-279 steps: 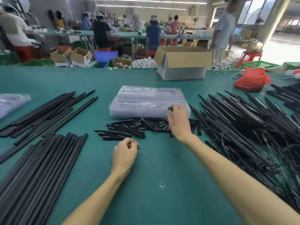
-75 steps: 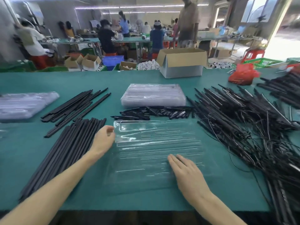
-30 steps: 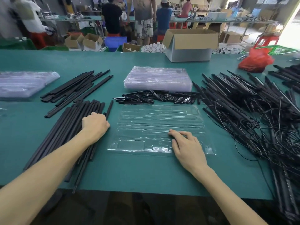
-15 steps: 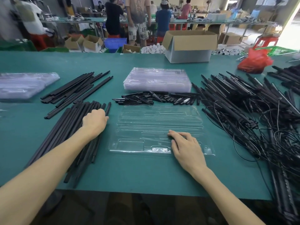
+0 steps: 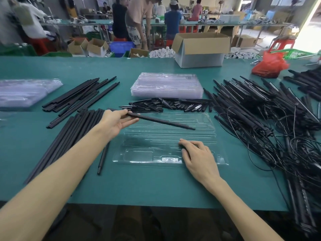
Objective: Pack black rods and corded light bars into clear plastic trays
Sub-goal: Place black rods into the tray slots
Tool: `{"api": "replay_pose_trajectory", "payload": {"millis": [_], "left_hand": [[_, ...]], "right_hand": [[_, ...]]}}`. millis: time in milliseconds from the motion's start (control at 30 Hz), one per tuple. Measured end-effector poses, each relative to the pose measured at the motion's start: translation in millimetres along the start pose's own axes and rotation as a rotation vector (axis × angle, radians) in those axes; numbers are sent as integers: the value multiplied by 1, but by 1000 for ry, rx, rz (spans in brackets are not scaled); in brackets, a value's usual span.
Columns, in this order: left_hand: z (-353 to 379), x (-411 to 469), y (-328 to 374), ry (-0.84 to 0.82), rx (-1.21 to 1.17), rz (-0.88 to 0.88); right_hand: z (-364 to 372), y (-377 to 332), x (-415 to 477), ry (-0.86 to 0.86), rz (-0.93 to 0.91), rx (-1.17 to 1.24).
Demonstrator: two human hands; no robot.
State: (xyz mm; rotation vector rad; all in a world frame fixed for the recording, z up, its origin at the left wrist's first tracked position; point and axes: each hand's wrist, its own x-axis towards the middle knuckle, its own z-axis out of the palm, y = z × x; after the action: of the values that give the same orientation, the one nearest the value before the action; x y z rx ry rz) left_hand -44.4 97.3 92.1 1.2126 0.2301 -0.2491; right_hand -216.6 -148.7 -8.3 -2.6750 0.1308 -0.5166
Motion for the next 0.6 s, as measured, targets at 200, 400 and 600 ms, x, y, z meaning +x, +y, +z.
{"api": "replay_pose_trajectory", "payload": {"millis": [200, 400, 600], "left_hand": [[8, -15, -37, -48, -136, -91], [7, -20, -64, -92, -28, -98], [-1, -15, -61, -63, -29, -118]], "right_hand": [[-1, 6, 1, -88, 109, 71], [-2, 3, 0, -75, 123, 78], [-2, 2, 1, -77, 116, 61]]}}
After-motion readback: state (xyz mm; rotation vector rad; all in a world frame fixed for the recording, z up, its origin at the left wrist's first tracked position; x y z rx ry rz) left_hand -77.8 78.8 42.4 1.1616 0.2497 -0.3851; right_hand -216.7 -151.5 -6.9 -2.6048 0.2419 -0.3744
